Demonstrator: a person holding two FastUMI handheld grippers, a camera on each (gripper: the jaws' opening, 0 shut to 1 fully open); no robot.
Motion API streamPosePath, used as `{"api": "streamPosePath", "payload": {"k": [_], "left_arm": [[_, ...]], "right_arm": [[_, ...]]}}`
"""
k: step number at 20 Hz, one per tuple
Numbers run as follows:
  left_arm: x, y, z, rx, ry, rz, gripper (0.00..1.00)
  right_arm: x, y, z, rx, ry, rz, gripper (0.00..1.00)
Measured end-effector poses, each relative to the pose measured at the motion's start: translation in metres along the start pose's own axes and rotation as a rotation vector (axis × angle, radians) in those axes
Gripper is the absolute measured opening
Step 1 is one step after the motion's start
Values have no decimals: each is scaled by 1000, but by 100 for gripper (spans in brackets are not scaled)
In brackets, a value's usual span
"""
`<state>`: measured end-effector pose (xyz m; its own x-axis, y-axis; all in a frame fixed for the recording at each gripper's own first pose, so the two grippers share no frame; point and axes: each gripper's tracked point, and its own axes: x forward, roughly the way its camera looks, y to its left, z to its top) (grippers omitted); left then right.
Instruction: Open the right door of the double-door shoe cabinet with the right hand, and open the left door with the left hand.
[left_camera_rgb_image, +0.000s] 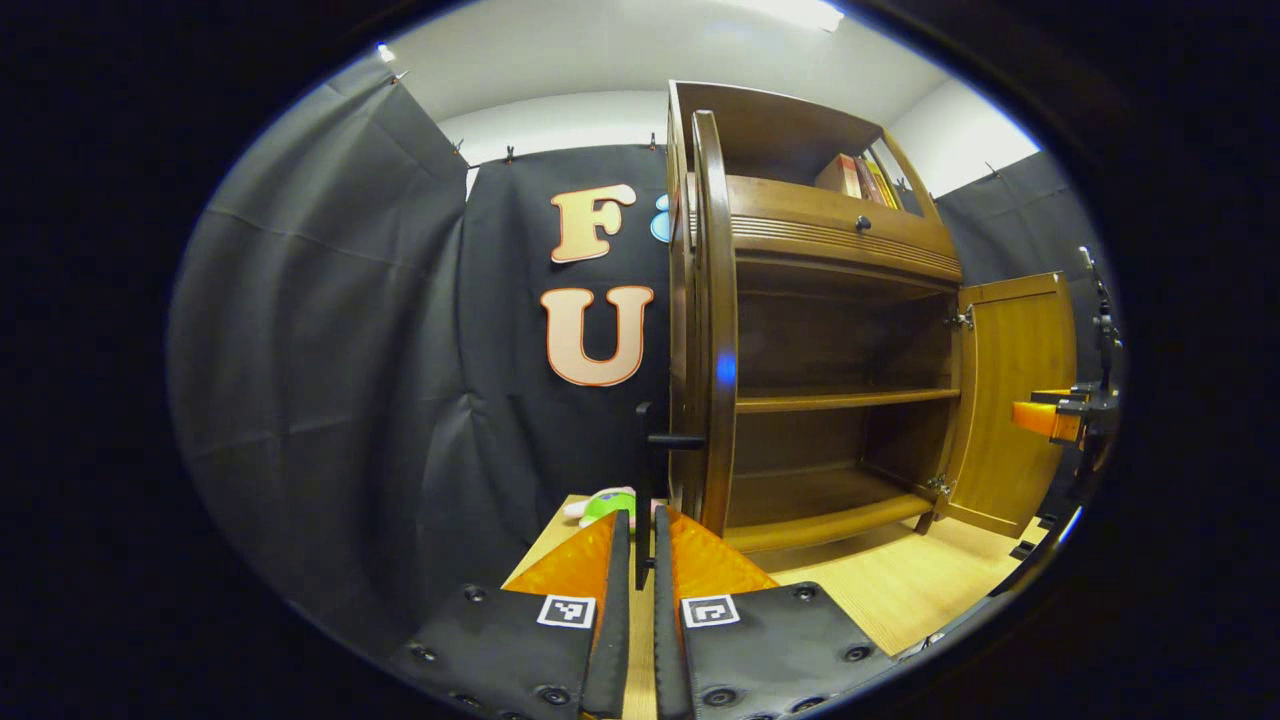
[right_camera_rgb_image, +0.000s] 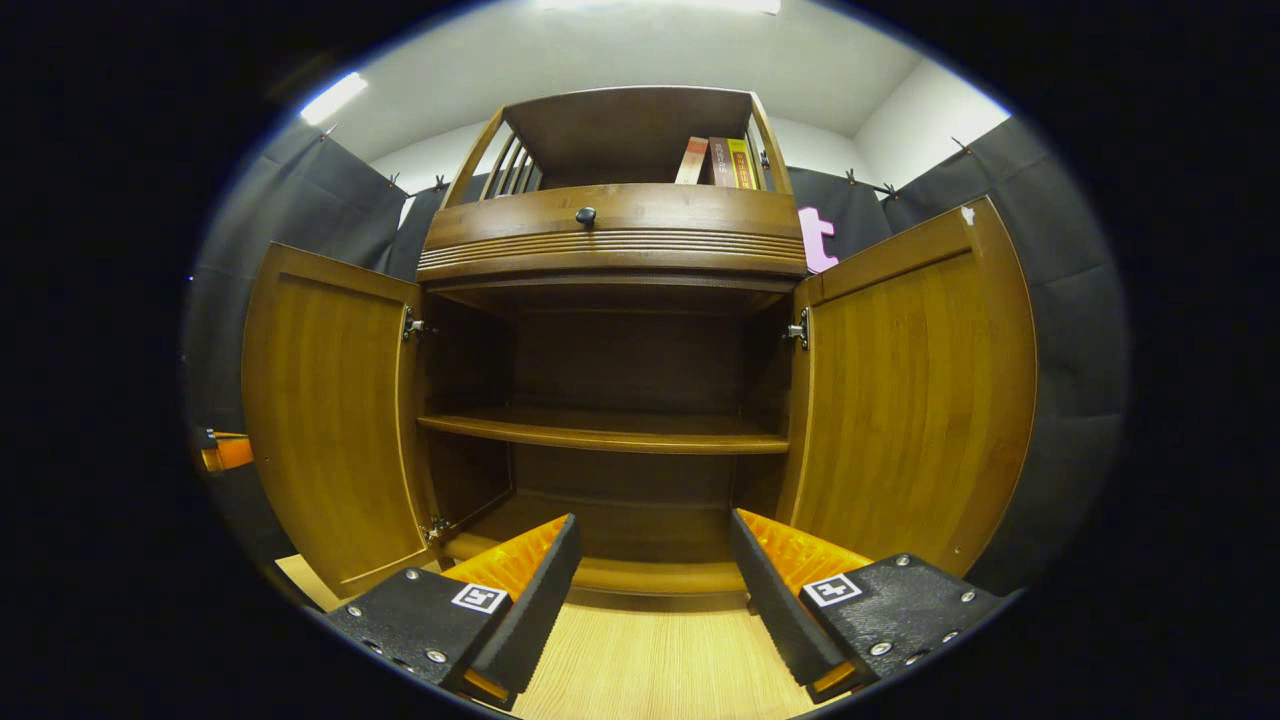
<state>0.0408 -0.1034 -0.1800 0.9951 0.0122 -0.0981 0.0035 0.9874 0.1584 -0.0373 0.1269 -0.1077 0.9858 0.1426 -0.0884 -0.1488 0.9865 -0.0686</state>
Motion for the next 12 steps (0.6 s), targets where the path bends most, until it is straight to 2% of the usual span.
{"api": "streamPosePath", "payload": {"k": [5,10,12], "left_arm": [[4,-3,6,9,-20,-10,16],[9,-16,15,15,-64,-62,14],[11,-22,17,11,-67,-87,36]], "right_arm": [[0,-16,4,14,-8,-22,91],[-2,-33,9,32,-15,-33,91],[-3,-38,13,38,-21,-38,91]]}}
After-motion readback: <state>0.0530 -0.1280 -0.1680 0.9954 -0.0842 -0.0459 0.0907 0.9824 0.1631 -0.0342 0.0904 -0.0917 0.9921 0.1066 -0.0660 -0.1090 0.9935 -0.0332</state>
